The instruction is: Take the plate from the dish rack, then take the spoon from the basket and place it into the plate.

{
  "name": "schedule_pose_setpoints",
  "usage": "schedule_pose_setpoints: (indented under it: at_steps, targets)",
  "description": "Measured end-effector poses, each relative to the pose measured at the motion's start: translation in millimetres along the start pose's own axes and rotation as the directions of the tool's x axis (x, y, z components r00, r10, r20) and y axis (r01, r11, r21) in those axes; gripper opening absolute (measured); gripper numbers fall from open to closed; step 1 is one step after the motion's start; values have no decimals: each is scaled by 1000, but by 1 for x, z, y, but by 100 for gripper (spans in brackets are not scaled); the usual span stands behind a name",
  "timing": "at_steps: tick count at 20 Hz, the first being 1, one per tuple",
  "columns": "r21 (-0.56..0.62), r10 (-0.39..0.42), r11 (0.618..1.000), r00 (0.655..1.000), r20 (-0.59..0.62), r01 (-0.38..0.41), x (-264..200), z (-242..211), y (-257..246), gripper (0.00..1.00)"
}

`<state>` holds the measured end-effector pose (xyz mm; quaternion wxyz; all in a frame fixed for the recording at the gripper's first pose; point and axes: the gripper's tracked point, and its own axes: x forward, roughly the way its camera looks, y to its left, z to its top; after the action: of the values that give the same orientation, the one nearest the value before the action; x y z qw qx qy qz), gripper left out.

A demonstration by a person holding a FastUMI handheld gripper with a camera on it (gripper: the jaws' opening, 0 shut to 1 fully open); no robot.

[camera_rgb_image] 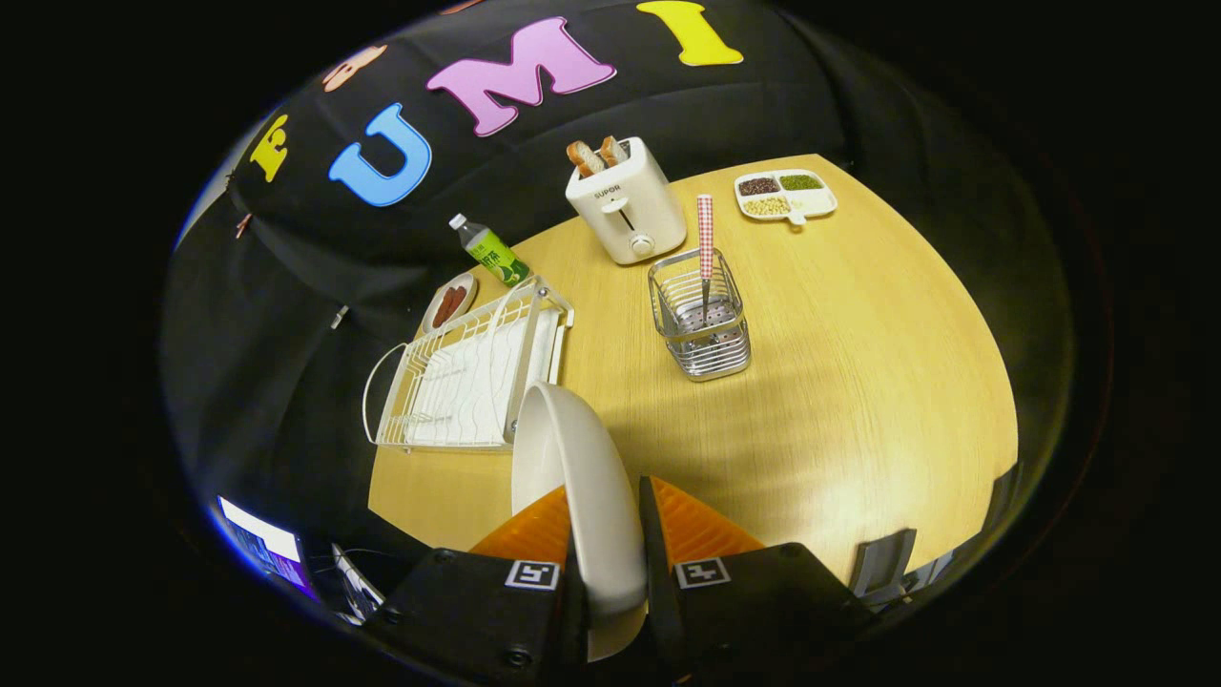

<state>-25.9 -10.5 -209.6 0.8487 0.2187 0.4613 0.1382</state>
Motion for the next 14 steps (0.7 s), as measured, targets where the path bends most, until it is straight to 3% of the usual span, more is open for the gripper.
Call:
schedule_pose_setpoints:
  at_steps: [5,9,11,14]
  targets:
    - [-60,25,998,992,-127,-32,47,-17,-25,29]
    - [-32,71,996,978,-195,-79,66,-24,-37,31]
    - [-21,90,995,975,-206,-96,71,-24,-41,38]
    - [-73,92,992,983,-159,-105,80,-14,-47,40]
